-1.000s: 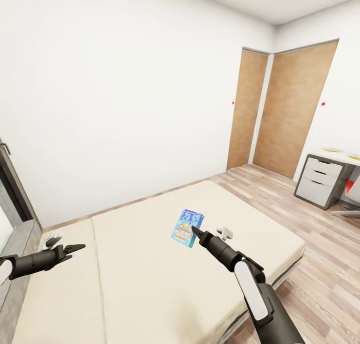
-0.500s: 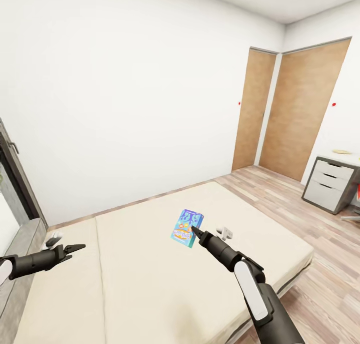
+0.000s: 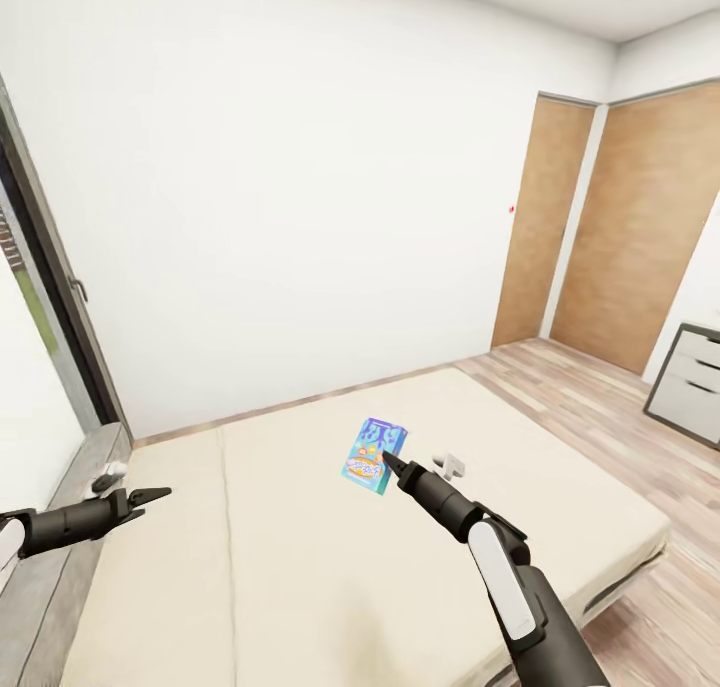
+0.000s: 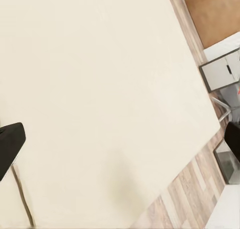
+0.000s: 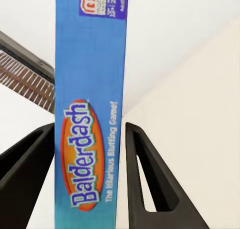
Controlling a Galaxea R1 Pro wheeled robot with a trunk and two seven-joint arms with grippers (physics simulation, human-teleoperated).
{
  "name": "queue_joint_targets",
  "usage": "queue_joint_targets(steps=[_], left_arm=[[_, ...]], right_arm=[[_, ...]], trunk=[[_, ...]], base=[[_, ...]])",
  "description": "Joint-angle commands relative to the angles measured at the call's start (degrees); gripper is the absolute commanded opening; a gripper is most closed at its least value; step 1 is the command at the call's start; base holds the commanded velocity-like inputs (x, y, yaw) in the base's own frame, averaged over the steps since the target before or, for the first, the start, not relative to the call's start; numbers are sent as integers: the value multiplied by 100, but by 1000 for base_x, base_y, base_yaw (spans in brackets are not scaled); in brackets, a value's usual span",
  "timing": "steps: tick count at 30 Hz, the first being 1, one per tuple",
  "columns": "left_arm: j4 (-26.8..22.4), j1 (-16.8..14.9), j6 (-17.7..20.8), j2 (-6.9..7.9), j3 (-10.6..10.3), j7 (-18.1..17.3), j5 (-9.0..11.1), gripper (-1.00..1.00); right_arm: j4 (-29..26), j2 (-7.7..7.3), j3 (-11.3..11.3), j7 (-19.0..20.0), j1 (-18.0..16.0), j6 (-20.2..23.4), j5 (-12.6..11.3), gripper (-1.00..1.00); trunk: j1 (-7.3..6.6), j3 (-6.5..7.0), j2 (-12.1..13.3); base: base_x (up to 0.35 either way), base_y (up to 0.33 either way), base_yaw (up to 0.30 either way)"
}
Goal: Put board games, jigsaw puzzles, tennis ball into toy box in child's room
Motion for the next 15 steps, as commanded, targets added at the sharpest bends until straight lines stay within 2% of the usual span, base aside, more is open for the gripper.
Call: queue_joint_targets(steps=[1,8,15], left_arm=[[3,-6,32,3,-11,1,31,100],[3,-6,32,3,-11,5,31,100],[3,-6,32,3,-11,0,31,100]], right_arm=[[-6,2,-7,2,-3,32,-34,-100],[-6,2,-7,6,0,32,-33,-100],[-6,2,-7,7,-2,32,-35,-100]], trunk=[[1,-4,-6],[1,24,-6],[1,53,-6]], base=[[5,-6,255],[59,-113,256],[13,-26,256]])
